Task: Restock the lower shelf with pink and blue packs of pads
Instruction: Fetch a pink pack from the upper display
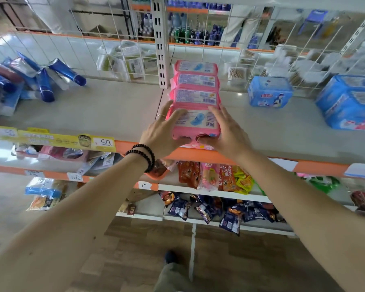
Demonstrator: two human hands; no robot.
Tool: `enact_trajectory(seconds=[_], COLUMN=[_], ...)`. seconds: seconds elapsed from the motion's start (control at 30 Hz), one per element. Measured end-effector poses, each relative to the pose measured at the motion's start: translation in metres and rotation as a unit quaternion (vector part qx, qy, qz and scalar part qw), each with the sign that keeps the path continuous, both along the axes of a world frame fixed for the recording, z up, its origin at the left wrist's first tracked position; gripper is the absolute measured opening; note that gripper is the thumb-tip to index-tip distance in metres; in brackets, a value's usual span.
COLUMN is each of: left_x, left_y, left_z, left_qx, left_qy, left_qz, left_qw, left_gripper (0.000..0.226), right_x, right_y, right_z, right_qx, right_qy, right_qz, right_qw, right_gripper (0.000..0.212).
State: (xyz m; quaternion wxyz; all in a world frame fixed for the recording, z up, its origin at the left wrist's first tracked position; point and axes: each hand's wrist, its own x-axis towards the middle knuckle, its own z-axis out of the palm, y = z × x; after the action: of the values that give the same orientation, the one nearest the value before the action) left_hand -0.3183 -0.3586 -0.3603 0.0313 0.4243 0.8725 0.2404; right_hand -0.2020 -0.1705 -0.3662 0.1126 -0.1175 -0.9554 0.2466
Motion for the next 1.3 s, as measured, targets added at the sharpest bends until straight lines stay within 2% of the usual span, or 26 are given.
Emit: enact_trajectory(seconds=[0.07, 0.13, 0.27, 0.37, 0.47, 0.7, 0.83, 0.97, 1.13, 1.3], left_x=[0.012, 0.032, 0.083, 0.136, 0.189, 0.269, 0.296, 0.308, 0.298, 0.280], left_y=[-0.007, -0.016, -0.022, -0.006, 0.018, 0.051, 0.065, 0.075, 0.088, 0.098], left_z=[0.004, 0.007, 0.012, 0.020, 0.030, 0.041, 0.046, 0.054, 0.083, 0.107], left_qx=[-0.010, -0.012, -0.008, -0.004, -0.004, 0.017, 0.038, 0.050, 0.085, 0.111], left_qy=[0.006, 0.031, 0.050, 0.054, 0.078, 0.137, 0.119, 0.153, 0.185, 0.199], left_qz=[0.020, 0.057, 0.112, 0.102, 0.074, 0.063, 0.053, 0.017, -0.023, -0.041], left_qw=[1.000, 0.998, 0.992, 0.993, 0.994, 0.988, 0.991, 0.987, 0.979, 0.973], left_gripper=[0.098, 0.106, 0.103, 0.098, 0.090, 0.079, 0.076, 0.076, 0.075, 0.077], right_x=[0.012, 0.033, 0.091, 0.136, 0.175, 0.265, 0.299, 0.313, 0.315, 0.311], right_y=[-0.003, -0.007, 0.000, 0.012, 0.027, 0.062, 0.079, 0.080, 0.080, 0.085], right_z=[0.001, 0.005, 0.022, 0.035, 0.042, 0.052, 0.063, 0.081, 0.104, 0.132], right_qx=[-0.032, -0.048, -0.013, 0.030, 0.064, 0.063, 0.076, 0.069, 0.123, 0.163], right_qy=[-0.004, -0.026, -0.068, -0.071, -0.047, 0.048, 0.057, 0.092, 0.173, 0.192], right_qz=[-0.006, -0.019, -0.033, -0.021, -0.010, -0.011, -0.038, -0.056, -0.072, -0.088], right_qw=[0.999, 0.998, 0.997, 0.997, 0.997, 0.997, 0.995, 0.992, 0.974, 0.964], right_gripper=[0.118, 0.122, 0.112, 0.099, 0.094, 0.088, 0.085, 0.082, 0.076, 0.076])
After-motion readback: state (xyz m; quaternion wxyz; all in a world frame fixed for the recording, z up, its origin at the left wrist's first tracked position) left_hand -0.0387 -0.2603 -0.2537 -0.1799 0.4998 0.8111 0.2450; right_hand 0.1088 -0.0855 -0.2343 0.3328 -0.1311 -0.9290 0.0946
